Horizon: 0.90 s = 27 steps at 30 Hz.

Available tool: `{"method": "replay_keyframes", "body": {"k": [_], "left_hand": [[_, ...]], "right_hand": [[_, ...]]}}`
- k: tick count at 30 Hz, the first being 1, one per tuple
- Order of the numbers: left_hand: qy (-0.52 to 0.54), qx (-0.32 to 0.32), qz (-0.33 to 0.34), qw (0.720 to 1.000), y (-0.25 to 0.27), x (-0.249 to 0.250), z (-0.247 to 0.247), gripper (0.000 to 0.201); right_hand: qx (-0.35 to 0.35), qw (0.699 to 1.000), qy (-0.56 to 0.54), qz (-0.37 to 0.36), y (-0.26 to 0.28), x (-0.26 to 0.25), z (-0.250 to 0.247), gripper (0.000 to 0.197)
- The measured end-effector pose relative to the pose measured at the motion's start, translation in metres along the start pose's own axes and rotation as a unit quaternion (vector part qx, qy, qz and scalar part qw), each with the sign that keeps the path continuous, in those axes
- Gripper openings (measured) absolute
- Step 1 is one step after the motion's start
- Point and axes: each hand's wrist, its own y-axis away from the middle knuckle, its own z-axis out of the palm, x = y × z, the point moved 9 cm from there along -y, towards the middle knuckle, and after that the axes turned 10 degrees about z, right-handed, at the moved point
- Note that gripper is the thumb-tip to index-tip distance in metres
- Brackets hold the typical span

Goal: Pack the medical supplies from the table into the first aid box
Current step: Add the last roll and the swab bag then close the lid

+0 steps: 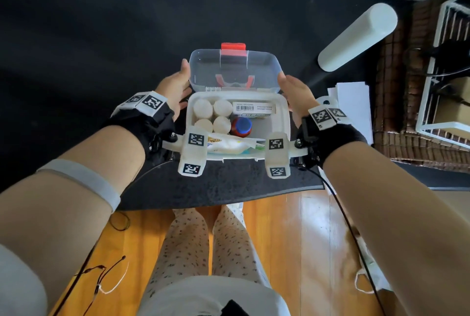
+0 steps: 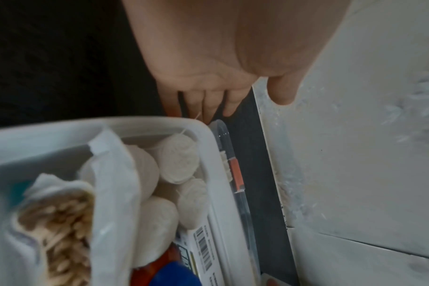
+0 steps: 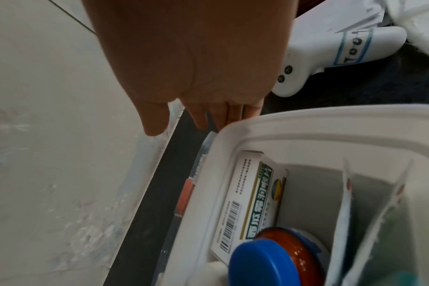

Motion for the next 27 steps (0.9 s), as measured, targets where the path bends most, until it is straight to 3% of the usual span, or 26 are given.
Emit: {"method": "replay_keyframes", "body": {"k": [5, 7, 9, 12, 19, 27], "left_hand": [[-0.01, -0.03, 0.033, 0.999, -0.002, 0.012, 0.004, 0.022], [-0.002, -0.031, 0.047, 0.998, -0.003, 0.021, 0.004, 0.019], [0.001, -0.017, 0.07, 0.997, -0.004, 0.033, 0.001, 0.036], [-0.015, -0.001, 0.091, 0.996, -0.003, 0.046, -0.004, 0.052], [-0.042, 0.004, 0.106, 0.993, 0.015, 0.043, -0.013, 0.058], [-0.026, 0.004, 0.096, 0.995, 0.054, 0.025, -0.016, 0.06]], "right_hand": [[-0.05, 0.999, 0.006, 0.005, -0.008, -0.001, 0.012, 0.02], [-0.053, 0.998, -0.018, -0.001, -0.009, -0.007, 0.01, 0.039], [-0.043, 0.997, -0.067, 0.013, 0.003, -0.017, 0.005, 0.054], [-0.016, 0.991, -0.131, 0.008, 0.014, -0.027, -0.007, 0.055], [0.026, 0.987, -0.153, -0.037, 0.044, -0.029, -0.02, 0.054], [0.05, 0.987, -0.15, -0.009, 0.07, 0.005, -0.031, 0.059]]}}
